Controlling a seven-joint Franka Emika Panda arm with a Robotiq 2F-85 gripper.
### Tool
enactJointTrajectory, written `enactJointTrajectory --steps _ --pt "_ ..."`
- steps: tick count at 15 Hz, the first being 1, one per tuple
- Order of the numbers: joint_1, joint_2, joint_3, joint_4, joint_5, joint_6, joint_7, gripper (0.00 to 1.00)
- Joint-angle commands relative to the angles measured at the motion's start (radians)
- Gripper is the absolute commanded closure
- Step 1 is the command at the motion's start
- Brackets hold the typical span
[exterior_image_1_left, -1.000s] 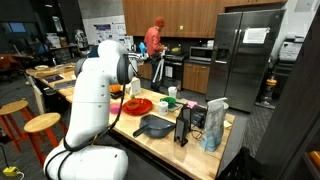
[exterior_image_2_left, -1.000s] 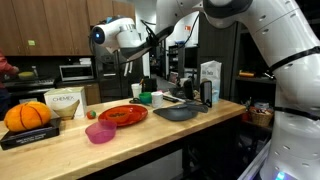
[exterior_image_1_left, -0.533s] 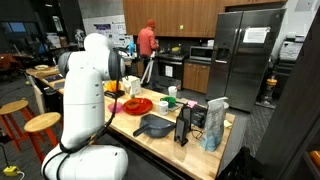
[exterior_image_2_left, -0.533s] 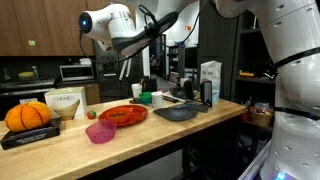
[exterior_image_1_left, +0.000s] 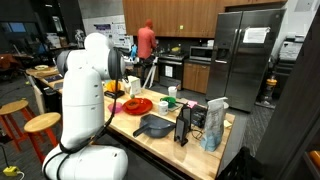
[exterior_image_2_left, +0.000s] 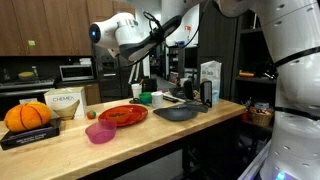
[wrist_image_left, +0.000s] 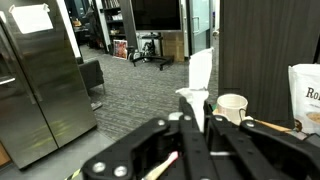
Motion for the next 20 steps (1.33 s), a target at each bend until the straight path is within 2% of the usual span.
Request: enactJointTrajectory --steps 1,13,20 --pt "-0.028 0.006 -0.013 0.004 -0.034 0.0 -0.004 0.98" --pt "-0.056 0.13 -0.077 0.12 -0.295 0.046 0.008 0.98" --pt "-0.069 0.25 -0.119 0.267 -0.379 0.119 0.047 0.98"
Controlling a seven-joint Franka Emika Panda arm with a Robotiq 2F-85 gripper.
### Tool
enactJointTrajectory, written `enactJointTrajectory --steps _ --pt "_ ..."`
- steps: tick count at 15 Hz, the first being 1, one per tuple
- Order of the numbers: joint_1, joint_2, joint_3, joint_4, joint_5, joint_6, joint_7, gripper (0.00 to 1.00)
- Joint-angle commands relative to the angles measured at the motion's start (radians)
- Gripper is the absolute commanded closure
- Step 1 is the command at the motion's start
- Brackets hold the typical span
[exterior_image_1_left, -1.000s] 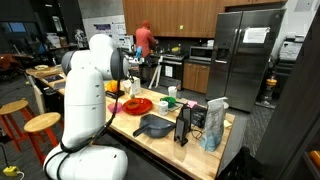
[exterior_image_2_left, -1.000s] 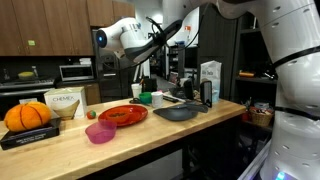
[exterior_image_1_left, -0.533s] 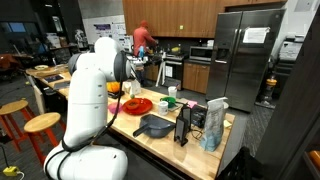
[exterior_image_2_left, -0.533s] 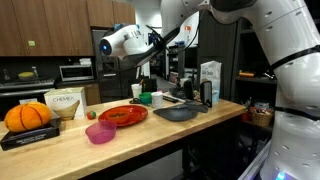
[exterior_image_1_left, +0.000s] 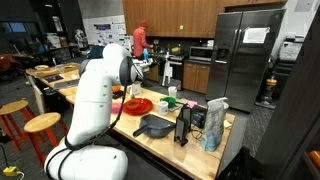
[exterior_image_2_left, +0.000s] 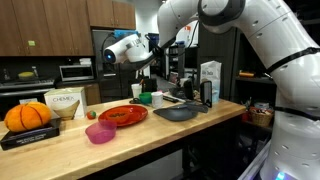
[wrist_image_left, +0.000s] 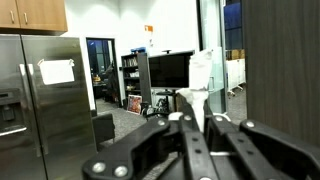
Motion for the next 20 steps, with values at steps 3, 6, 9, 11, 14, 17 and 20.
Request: enactJointTrajectory --steps 3,6,9,11,14,17,20 --pt "-0.015 0.112 -0.033 0.19 -0.033 0.085 0.001 0.98" --pt "-0.014 0.163 -0.052 0.272 -0.028 0.118 -0.012 0.98" --pt "-0.014 0.208 -0.069 0.329 -0.017 0.143 -0.02 0.98" --pt "-0.014 0.232 -0.079 0.348 -0.009 0.151 -0.022 0.98" --pt "-0.015 0.262 -0.089 0.361 0.002 0.151 -0.022 0.98" --pt "-0.016 0.282 -0.094 0.36 0.013 0.15 -0.021 0.98" --pt "-0.017 0.295 -0.096 0.358 0.023 0.15 -0.021 0.98"
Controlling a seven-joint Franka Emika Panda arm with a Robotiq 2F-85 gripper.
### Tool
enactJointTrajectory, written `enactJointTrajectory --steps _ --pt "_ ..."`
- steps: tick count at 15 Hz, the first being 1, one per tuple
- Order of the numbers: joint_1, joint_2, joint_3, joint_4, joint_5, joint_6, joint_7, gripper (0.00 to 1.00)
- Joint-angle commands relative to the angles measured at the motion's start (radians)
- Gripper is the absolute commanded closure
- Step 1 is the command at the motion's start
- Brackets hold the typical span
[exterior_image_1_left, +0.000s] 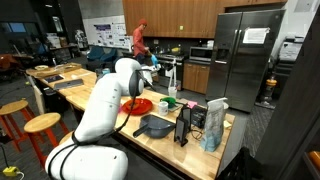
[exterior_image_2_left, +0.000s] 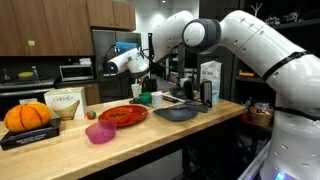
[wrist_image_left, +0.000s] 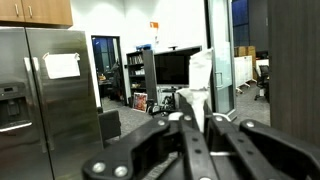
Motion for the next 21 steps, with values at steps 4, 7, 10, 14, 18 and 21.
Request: enactJointTrajectory --steps 4,7,10,14,18,21 --pt "-0.003 0.035 -0.013 0.041 0.04 0.024 -0.021 0.98" --pt "-0.002 0.04 -0.015 0.061 0.044 0.029 -0.018 0.98" --pt "-0.001 0.045 -0.018 0.091 0.041 0.041 -0.02 0.98" --pt "-0.001 0.056 -0.023 0.123 0.042 0.058 -0.03 0.98" --pt "-0.006 0.073 -0.031 0.14 0.044 0.076 -0.048 0.98" --pt "-0.008 0.09 -0.042 0.154 0.041 0.088 -0.06 0.98"
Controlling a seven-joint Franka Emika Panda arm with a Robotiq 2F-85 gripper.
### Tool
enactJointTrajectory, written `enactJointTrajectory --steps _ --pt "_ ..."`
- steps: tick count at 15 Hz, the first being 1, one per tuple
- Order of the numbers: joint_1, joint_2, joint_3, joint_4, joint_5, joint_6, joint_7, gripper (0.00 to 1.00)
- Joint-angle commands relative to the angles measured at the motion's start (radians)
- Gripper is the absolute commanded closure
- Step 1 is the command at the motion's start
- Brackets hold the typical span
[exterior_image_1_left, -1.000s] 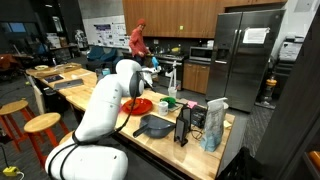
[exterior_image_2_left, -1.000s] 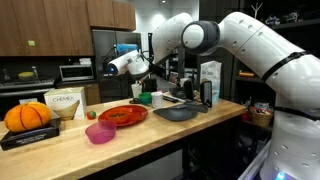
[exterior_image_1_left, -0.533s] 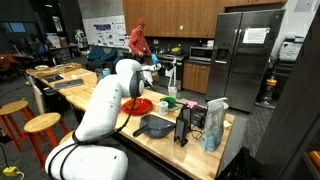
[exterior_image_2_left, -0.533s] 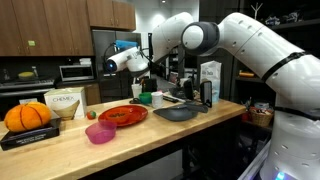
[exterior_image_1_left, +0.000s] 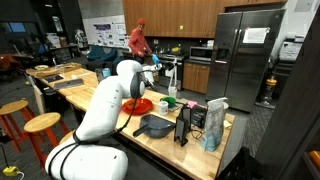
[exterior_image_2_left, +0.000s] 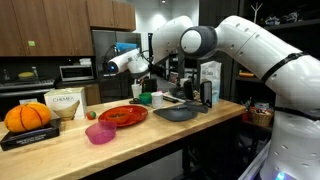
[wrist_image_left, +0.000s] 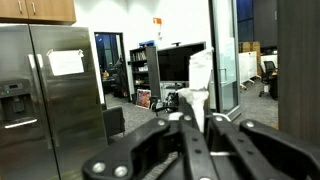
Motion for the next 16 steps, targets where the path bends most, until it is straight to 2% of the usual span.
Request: enactJointTrajectory --steps 1,8,16 --pt "-0.006 0.038 -0.023 0.059 0.014 0.036 -0.037 0.98" --pt "-0.008 0.065 -0.028 0.067 0.03 0.056 -0.028 0.98" --pt "-0.012 0.071 -0.016 0.076 0.113 0.06 -0.03 0.98"
